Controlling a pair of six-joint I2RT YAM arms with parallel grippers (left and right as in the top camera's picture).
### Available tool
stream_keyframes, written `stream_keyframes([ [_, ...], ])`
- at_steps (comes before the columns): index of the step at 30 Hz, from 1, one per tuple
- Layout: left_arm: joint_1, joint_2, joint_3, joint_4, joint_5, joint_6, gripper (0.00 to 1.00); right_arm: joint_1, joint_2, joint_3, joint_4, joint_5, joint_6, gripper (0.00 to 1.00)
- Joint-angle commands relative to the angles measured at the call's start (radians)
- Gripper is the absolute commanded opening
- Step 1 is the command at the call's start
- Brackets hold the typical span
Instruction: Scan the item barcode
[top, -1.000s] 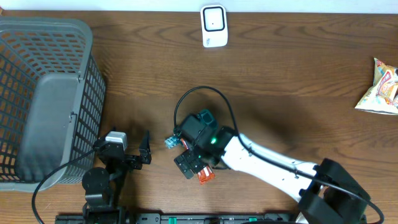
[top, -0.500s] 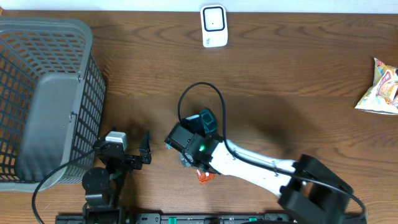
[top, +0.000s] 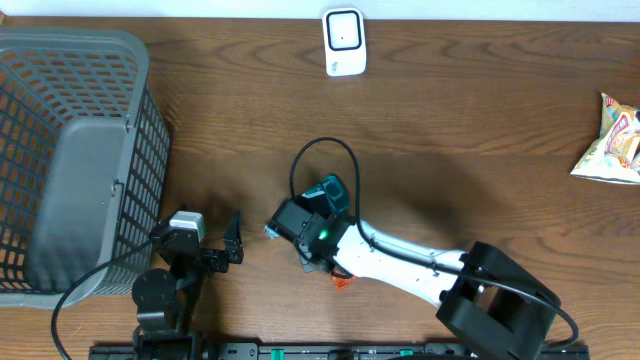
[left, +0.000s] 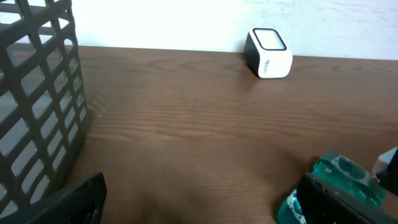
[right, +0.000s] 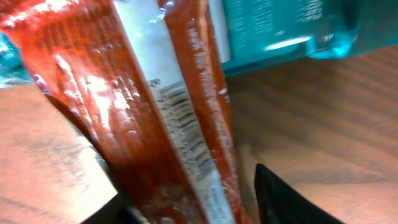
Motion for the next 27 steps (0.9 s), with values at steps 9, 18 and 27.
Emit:
stream_keyframes([
  [9, 0.000, -0.003, -0.027, -0.014, 0.005, 0.006, 0.98, -0.124, -0.002, -0.005, 0.037, 0.011, -0.351, 0.22],
  [18, 0.000, -0.003, -0.027, -0.014, 0.006, 0.006, 0.98, -0.155, -0.002, -0.005, 0.121, 0.011, -0.565, 0.27],
  [27, 0.000, -0.003, -0.027, -0.014, 0.006, 0.006, 0.98, -0.155, -0.003, -0.004, 0.140, 0.011, -0.727, 0.52],
])
